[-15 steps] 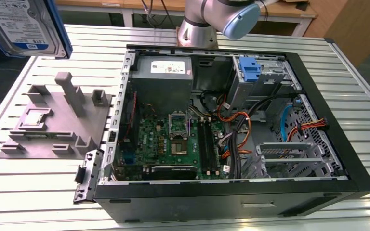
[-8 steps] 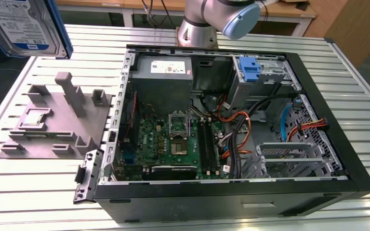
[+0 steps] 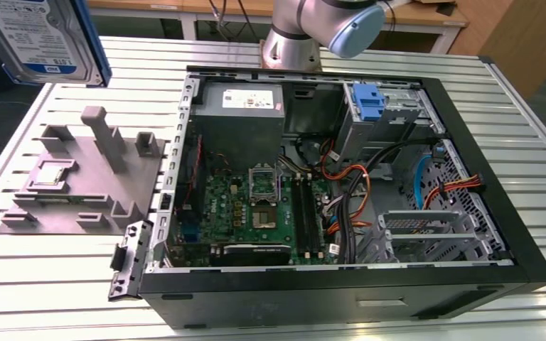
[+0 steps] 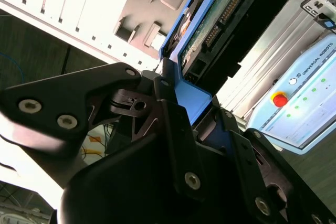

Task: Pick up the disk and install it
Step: 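Pick up the disk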

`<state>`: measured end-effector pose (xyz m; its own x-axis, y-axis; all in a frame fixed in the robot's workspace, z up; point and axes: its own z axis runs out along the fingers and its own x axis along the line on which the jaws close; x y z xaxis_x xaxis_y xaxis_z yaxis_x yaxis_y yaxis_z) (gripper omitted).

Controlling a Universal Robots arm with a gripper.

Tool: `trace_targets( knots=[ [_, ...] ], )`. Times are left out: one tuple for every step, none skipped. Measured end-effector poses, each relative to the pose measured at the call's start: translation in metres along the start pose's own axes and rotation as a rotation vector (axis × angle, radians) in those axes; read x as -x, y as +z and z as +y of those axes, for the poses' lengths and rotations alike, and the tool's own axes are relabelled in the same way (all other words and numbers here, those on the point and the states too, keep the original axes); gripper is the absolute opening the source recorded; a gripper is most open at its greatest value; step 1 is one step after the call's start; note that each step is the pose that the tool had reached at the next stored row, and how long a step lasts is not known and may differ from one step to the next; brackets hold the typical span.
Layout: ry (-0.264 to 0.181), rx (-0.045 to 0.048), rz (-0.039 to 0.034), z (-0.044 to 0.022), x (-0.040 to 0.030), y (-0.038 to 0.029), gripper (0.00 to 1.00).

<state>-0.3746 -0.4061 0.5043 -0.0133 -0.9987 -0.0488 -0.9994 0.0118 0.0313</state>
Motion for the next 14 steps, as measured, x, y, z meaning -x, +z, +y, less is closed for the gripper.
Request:
trace_targets(
  knots=[
    [0.0, 0.0, 0.0001, -0.0014, 0.0, -0.0001, 0.37],
    [0.0, 0.0, 0.0, -0.0014, 0.0, -0.0001, 0.37],
    [0.0, 0.0, 0.0, -0.0016, 0.0, -0.0001, 0.37],
    [0.0, 0.0, 0.0, -0.0018, 0.0, -0.0001, 0.37],
    [0.0, 0.0001, 0.0001, -0.0021, 0.0, -0.0001, 0.37],
    [0.0, 0.0001, 0.0001, -0.0023, 0.0, -0.0001, 0.37],
    [0.0, 0.0, 0.0, -0.0028, 0.0, -0.0001, 0.37],
    [0.0, 0.0, 0.0001, -0.0034, 0.0, -0.0001, 0.37],
    [0.0, 0.0, 0.0, -0.0038, 0.0, -0.0001, 0.37],
    [0.0, -0.0001, 0.0, -0.0041, 0.0001, -0.0001, 0.37],
    [0.0, 0.0001, 0.0, -0.0046, 0.0001, -0.0002, 0.37],
    [0.0, -0.0001, 0.0, -0.0049, 0.0001, -0.0001, 0.37],
    [0.0, -0.0001, 0.0, -0.0052, 0.0001, -0.0001, 0.37],
    [0.0, 0.0, 0.0, -0.0054, -0.0001, -0.0002, 0.37]
  ],
)
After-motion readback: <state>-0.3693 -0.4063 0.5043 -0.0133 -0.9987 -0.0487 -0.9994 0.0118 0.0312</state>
